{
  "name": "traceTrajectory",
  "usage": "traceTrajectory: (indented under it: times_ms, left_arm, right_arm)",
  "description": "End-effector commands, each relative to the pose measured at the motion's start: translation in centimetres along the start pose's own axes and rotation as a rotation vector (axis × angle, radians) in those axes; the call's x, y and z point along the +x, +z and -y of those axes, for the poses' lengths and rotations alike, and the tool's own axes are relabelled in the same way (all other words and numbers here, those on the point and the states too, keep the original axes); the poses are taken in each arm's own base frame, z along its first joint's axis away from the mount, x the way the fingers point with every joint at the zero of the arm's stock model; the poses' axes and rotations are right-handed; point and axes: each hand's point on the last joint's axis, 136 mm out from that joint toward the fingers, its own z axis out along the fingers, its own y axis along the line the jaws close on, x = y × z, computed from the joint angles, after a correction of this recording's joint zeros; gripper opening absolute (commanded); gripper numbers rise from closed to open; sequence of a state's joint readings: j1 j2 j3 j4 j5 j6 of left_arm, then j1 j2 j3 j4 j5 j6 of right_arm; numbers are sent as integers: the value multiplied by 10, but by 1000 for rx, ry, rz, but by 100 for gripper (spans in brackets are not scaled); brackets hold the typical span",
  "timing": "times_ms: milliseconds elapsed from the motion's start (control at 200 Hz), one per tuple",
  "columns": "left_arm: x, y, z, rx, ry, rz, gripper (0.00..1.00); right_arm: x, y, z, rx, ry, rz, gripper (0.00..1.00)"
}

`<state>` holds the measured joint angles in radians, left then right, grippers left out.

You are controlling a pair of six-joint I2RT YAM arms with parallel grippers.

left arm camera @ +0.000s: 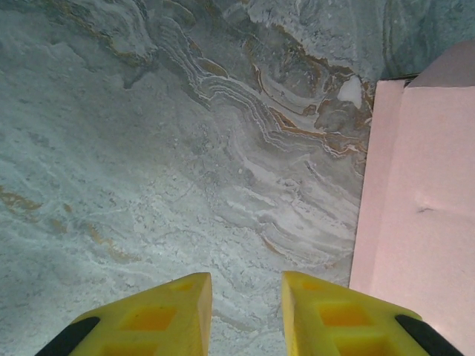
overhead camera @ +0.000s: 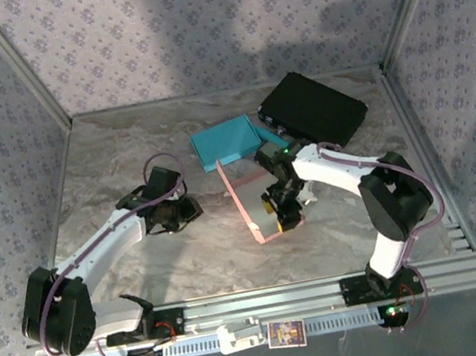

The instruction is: Fold the paper box

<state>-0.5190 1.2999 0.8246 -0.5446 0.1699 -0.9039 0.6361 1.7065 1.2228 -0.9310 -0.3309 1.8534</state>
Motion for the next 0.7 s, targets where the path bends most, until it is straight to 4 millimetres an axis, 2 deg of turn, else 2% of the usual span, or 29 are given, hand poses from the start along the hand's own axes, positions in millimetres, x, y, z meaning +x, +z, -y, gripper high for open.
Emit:
traceTrajectory:
  times_ms: [0, 85, 175, 225, 275, 350, 445, 555, 695]
  left_arm:
    - [-8, -1, 20, 49, 10, 9, 31]
    - [-10, 0, 23, 47, 8, 7, 31]
    - [-10, 0, 25, 49, -2, 7, 31]
    - [-11, 0, 25, 51, -7, 8, 31]
    - [-12, -3, 24, 53, -13, 11, 31]
    - [-16, -13, 30, 88, -3, 45, 31]
    - [-21, -33, 42, 166, 36, 98, 31]
    - [-21, -65, 55, 270, 104, 165, 32]
    - [-12, -103, 54, 367, 148, 255, 32]
  right_arm:
    - [-12, -40, -3, -57, -90, 101, 64]
    - [-25, -85, -25, -187, -213, 212, 64]
    - [-34, -148, -64, -353, -539, 396, 63]
    - [-23, -177, -81, -414, -775, 472, 66]
    - [0, -191, -90, -454, -1026, 491, 66]
    - [33, -191, -85, -439, -1315, 467, 67]
    - [66, -168, -71, -389, -1539, 373, 67]
    - [98, -146, -67, -380, -1621, 242, 66]
    - [111, -126, -75, -293, -1632, 224, 62]
